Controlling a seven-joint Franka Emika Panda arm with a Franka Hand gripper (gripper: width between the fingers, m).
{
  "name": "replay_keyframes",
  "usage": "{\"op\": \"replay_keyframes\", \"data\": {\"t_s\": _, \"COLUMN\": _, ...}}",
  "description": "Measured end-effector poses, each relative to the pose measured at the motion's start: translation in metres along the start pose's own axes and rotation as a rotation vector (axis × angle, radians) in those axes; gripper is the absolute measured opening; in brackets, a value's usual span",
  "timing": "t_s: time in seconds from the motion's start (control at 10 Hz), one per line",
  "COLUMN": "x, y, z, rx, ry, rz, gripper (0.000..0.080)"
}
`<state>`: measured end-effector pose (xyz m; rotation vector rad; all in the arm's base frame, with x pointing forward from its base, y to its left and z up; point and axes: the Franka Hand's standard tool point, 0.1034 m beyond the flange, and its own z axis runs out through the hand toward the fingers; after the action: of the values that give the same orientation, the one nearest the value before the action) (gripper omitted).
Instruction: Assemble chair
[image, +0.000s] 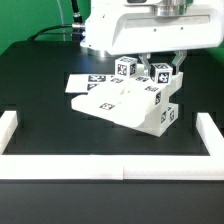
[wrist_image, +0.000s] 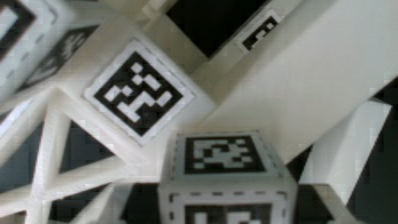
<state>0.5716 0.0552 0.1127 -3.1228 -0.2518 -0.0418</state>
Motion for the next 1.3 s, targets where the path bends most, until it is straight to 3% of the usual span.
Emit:
{"op": "replay_keyframes", "data": {"t_s": 0.2, "x": 0.0000, "y": 0.0000, "z": 0.0000, "rx": 0.000, "ry": 0.000, "rz": 0.043, "gripper": 0.0285}}
{"op": "replay_keyframes", "data": {"t_s": 1.3, "x": 0.0002, "y": -0.0020, "z": 0.0001, "rx": 0.008, "ry": -0.002, "rz": 0.830, "gripper": 0.0287}}
